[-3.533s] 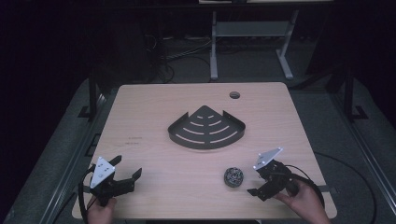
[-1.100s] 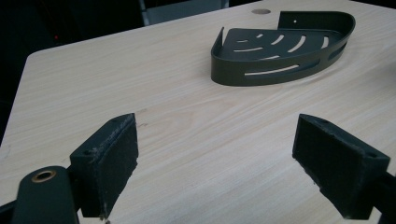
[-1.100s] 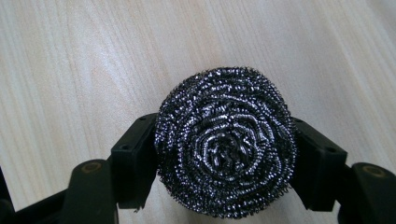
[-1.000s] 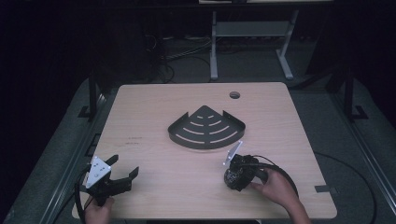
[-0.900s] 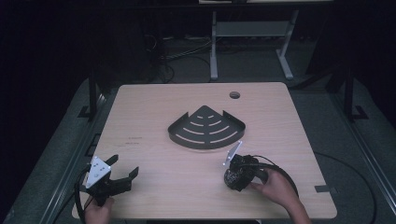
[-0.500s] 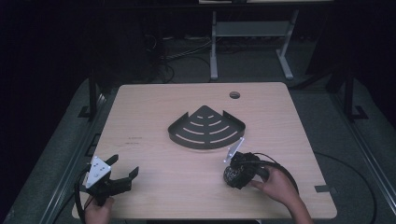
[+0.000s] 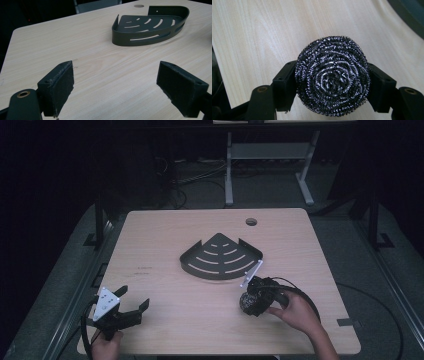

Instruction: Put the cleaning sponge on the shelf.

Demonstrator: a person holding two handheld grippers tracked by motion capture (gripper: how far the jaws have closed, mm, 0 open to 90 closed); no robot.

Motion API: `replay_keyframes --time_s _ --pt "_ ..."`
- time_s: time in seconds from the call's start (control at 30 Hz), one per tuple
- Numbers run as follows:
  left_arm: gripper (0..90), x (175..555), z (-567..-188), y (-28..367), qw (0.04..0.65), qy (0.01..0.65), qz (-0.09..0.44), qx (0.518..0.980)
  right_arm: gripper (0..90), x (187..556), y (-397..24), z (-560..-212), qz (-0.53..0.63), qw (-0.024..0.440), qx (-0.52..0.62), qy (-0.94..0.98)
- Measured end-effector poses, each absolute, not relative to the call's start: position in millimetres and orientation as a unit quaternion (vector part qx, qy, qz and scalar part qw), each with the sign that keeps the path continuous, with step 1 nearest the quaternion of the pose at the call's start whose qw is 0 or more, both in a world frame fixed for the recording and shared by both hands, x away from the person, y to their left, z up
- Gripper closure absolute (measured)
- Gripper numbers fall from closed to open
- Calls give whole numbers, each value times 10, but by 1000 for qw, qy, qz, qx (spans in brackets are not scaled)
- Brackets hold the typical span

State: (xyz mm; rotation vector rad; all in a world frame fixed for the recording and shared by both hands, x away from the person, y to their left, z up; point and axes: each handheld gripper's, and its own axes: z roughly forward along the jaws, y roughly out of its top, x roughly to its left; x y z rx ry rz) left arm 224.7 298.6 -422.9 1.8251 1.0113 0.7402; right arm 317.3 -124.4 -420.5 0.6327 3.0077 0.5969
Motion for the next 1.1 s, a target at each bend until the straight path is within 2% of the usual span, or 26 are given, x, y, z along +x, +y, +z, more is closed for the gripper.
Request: replay_keyframes --time_s 1.1 --pt "137 2249 -4219 2995 448 411 300 735 331 3527 -1059 -3979 192 -5 197 961"
